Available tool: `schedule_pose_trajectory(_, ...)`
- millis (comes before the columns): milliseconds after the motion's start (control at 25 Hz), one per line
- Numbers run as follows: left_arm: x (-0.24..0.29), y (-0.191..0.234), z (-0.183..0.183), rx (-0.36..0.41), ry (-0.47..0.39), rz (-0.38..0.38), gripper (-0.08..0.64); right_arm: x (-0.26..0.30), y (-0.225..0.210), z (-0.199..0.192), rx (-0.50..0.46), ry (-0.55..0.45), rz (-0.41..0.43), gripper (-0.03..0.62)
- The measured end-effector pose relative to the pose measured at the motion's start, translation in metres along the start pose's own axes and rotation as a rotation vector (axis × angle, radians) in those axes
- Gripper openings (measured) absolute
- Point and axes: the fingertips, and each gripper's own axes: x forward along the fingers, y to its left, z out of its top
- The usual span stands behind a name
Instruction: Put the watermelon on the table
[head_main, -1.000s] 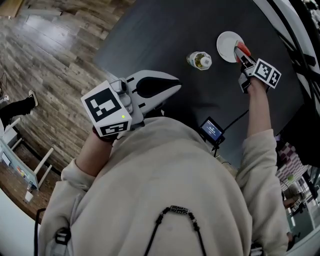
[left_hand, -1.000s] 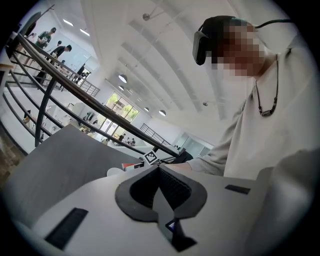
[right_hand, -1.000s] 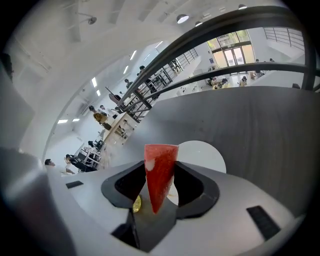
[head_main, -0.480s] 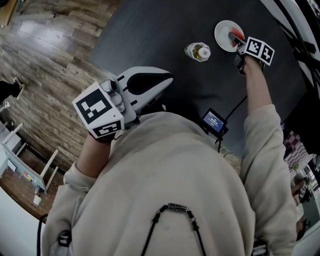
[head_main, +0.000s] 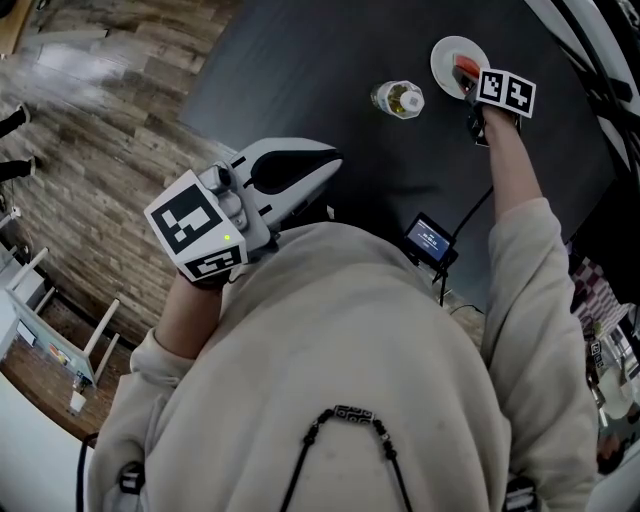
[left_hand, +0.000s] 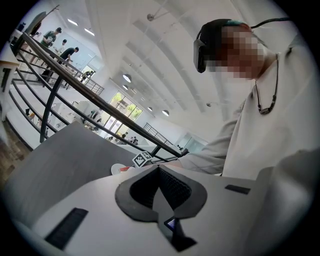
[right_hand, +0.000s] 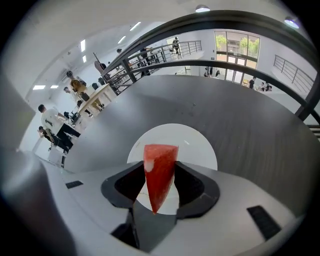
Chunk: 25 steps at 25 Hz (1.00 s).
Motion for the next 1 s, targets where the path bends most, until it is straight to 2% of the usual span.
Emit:
schedule_pose_trajectory(280,-0.011,0.007,-0.001,-0.011,-0.01,0.006,0.006,0.013,0.009,-0.015,-0.01,0.069,-0.02,0.189)
schedule_pose_trajectory(400,-0.01,0.009,-0.002,-0.002,-0.007,0.001,0.006,0.018,0.013,-0.012,0.01,0.057,0.015,0.196)
schedule_pose_trajectory(520,-0.006,0.004,0.001,-0.009,-0.017,-0.009,0.006,0.014,0.014,-0.011,0.056,0.045,0.066,0.247)
schedule_pose_trajectory(1000,0.005,-0.008,0.004,0.027,-0.013,-0.036,0.006,-0.005,0.01,-0.015,0.074,0.01,0.069,0.252)
